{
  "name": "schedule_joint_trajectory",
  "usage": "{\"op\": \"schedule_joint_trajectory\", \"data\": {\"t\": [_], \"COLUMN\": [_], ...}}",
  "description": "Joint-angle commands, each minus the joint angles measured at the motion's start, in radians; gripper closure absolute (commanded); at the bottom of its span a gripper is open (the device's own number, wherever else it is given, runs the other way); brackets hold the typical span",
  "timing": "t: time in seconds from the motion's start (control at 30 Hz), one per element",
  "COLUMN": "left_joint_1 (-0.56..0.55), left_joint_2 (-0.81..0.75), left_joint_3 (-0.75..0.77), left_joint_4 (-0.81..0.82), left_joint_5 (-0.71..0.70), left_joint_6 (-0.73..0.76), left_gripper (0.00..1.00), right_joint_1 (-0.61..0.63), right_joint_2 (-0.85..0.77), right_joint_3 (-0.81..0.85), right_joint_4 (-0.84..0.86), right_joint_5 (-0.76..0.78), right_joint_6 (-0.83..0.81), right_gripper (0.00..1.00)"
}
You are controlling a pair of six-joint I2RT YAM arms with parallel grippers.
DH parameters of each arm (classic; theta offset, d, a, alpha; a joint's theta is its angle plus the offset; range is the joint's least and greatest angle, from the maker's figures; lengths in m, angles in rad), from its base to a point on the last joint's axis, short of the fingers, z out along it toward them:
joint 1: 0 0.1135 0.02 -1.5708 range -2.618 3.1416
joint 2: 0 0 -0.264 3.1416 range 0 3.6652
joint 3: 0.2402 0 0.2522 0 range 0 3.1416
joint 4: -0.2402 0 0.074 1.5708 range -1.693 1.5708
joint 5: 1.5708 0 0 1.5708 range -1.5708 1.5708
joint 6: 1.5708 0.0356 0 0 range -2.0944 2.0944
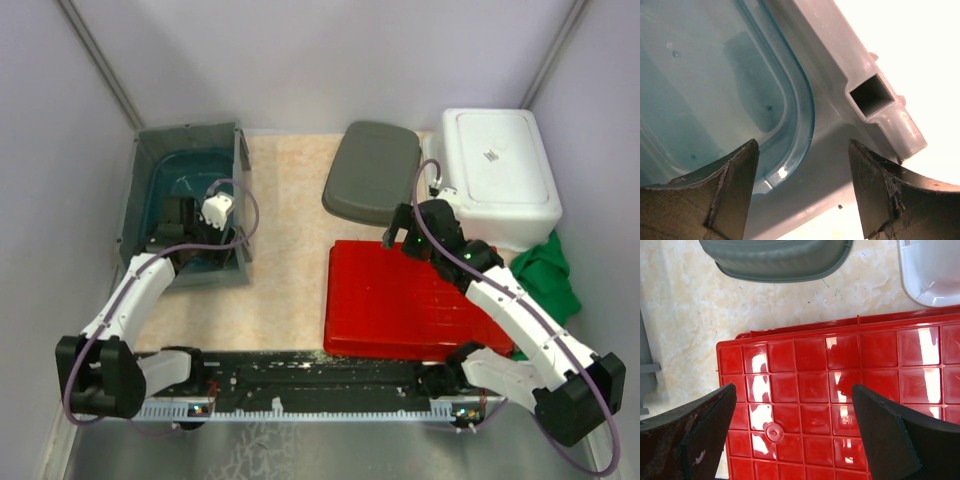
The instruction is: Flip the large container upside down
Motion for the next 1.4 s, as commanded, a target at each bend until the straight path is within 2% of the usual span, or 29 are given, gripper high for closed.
{"op": "schedule_joint_trajectory", "data": {"t": [0.0,0.27,0.33,0.5,0.63,0.7,0.97,1.17,1.37], "left_joint_1": [-0.005,-0.005,-0.005,-0.005,-0.005,-0.005,-0.005,-0.006,-0.007], "left_joint_2": [0.011,0.089,0.094,0.095,0.081,0.068,0.018,-0.050,-0.078], "left_joint_3": [-0.037,-0.075,-0.071,-0.033,0.054,0.115,0.371,0.526,0.693], "left_joint_4": [0.088,0.153,0.154,0.130,0.060,0.011,-0.175,-0.177,-0.128], "left_joint_5": [0.033,-0.006,-0.002,-0.006,-0.014,-0.018,-0.025,-0.098,-0.003], "left_joint_6": [0.130,0.153,0.146,0.136,0.111,0.093,-0.029,-0.164,-0.238], "left_gripper": [0.24,0.37,0.45,0.78,0.87,0.99,1.00,1.00,1.00], "right_joint_1": [-0.003,-0.003,-0.003,-0.003,-0.003,-0.003,-0.003,-0.003,-0.003], "right_joint_2": [0.000,0.002,-0.003,-0.016,-0.012,-0.006,0.016,0.038,0.060], "right_joint_3": [0.046,0.057,0.057,0.046,0.043,0.045,0.051,0.058,0.081], "right_joint_4": [0.040,0.023,0.018,0.016,0.023,0.027,0.050,0.059,0.060], "right_joint_5": [-0.004,-0.008,-0.004,0.000,-0.003,-0.006,-0.012,-0.022,-0.031], "right_joint_6": [-0.010,-0.012,-0.012,-0.012,-0.011,-0.011,-0.013,-0.016,-0.025], "right_gripper": [0.02,0.02,0.02,0.02,0.02,0.02,0.02,0.02,0.02]}}
